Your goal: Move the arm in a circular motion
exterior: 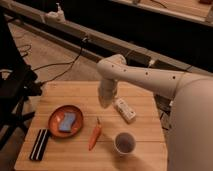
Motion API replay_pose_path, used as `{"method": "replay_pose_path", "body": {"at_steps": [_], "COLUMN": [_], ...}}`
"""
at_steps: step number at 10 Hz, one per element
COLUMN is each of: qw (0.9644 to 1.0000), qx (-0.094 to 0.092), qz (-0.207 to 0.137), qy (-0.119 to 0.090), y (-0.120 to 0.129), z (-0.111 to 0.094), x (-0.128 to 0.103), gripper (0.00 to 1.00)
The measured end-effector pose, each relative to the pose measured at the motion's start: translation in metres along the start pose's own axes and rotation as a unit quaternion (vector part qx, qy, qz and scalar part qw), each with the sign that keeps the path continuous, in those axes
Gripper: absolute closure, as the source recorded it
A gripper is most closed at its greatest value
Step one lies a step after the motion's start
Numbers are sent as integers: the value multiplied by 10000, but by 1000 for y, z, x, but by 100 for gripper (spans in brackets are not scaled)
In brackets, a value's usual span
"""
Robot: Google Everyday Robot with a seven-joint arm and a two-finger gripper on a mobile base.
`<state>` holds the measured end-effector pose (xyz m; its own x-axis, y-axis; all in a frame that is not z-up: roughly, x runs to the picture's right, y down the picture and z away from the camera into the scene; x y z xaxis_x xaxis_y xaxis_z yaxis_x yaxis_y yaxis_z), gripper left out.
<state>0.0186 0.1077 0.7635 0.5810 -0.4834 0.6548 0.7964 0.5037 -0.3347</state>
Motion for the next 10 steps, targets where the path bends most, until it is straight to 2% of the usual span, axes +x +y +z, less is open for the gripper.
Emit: {"method": "replay_pose_path", "body": {"at_steps": [2,3,4,6,7,8,10], "qw": [9990,9971,9948,9865,9816,9789,9797], "qx": [26,19,-4,-152,-184,-176,-109], "qz": [322,687,985,1625,1863,1968,1882], "qy": [-310,-338,-247,152,363,525,687], "y": [42,73,96,142,153,148,110], "z": [1,-1,-5,-21,-31,-39,-44], "x": [-9,1,17,65,93,116,141], "gripper": [100,100,100,100,100,100,100]}}
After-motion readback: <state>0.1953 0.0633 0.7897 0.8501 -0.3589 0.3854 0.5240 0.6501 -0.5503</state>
